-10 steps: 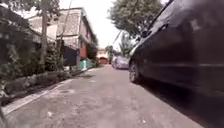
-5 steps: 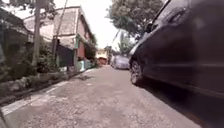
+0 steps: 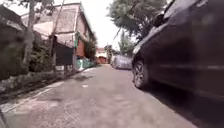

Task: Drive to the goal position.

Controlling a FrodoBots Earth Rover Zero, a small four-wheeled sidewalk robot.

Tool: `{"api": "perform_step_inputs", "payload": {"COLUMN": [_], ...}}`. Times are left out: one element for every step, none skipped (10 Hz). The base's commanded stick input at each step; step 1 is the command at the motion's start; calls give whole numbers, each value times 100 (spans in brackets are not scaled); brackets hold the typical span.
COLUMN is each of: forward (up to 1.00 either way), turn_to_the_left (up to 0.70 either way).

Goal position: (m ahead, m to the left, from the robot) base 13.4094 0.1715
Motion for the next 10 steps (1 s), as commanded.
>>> {"api": "perform_step_inputs", "payload": {"forward": [70,70,70,70,70,70,70,70,70,70], "turn_to_the_left": [18,1,1,1,1,2,2,1,0,2]}}
